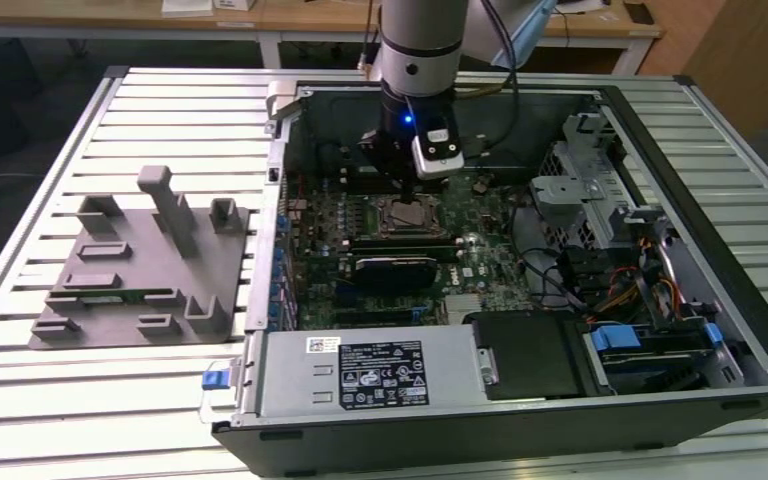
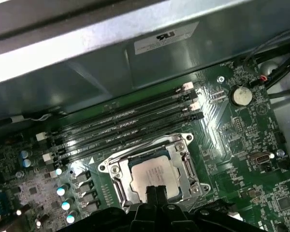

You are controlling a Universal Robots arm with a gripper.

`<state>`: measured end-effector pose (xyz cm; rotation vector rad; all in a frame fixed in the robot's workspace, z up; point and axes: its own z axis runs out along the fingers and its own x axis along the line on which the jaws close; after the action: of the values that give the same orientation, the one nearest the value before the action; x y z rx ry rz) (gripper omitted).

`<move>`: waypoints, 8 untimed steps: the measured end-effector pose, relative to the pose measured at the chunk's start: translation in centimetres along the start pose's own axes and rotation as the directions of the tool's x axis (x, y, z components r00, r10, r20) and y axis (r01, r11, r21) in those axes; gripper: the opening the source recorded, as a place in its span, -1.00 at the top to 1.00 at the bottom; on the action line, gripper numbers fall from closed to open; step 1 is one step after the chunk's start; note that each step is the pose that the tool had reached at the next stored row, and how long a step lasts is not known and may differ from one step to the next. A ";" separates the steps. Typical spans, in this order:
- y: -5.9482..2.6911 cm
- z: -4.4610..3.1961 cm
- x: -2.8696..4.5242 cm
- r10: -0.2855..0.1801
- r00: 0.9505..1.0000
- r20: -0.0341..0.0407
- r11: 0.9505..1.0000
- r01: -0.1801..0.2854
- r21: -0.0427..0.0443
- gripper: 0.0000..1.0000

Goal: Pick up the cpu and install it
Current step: 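Install the first cpu locking lever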

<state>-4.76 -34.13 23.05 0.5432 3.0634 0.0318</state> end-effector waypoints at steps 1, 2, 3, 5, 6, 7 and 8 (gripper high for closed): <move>0.00 0.00 0.00 0.000 1.000 0.000 1.000 0.000 0.000 0.79; 0.00 0.00 0.00 0.000 1.000 0.000 1.000 0.000 0.000 0.79; 0.00 0.00 0.00 0.000 1.000 0.000 1.000 0.000 0.000 0.79; 0.01 0.01 -0.03 -0.002 1.000 0.000 1.000 0.002 0.000 0.79; 0.03 0.02 -0.08 -0.006 1.000 0.000 1.000 0.006 0.000 0.79; 0.05 0.02 -0.13 -0.010 1.000 0.000 1.000 0.010 -0.001 0.79; 0.06 0.02 -0.17 -0.017 1.000 0.000 1.000 0.017 -0.001 0.79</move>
<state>-4.58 -34.13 23.04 0.5166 3.0681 0.0324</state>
